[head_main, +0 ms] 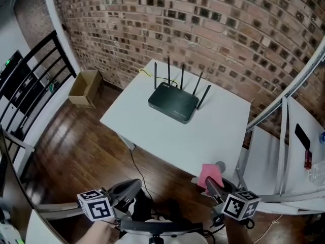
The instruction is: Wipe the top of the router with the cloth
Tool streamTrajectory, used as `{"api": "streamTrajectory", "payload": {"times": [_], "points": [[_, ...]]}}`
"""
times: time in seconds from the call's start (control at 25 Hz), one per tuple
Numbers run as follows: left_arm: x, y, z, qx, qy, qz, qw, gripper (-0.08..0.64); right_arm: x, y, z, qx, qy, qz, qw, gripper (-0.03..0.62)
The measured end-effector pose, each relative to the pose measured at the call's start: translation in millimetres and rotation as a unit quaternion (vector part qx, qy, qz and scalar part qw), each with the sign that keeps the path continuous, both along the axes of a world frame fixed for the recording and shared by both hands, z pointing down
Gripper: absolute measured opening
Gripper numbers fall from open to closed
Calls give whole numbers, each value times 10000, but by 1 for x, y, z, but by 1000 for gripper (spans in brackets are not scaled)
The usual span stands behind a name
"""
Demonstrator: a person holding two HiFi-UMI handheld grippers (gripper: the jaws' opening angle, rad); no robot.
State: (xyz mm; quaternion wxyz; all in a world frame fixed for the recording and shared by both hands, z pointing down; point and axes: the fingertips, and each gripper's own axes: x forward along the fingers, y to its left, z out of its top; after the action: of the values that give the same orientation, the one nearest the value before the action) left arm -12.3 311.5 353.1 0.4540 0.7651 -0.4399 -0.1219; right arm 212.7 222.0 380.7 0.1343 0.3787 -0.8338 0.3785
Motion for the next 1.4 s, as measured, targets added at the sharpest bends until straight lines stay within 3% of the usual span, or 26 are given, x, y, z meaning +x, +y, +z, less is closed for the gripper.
{"api": "streamTrajectory", "payload": {"times": [0.32,0.64,1.0,1.4], "points": [[-89,-53,-8,168,-19,647,9978,3,-76,-30,-9,47,318,611,9976,132],[-132,-76,-10,265,24,1038,9942,3,-117,-40,-11,129,438,1002,9939,132],[-133,-102,-4,173,71,1183,9928,3,-129,-60,2,-47,375,1025,9940,130],[-94,-160,3,93,-8,997,9950,3,-105,-131,29,-160,297,718,9968,132]]}}
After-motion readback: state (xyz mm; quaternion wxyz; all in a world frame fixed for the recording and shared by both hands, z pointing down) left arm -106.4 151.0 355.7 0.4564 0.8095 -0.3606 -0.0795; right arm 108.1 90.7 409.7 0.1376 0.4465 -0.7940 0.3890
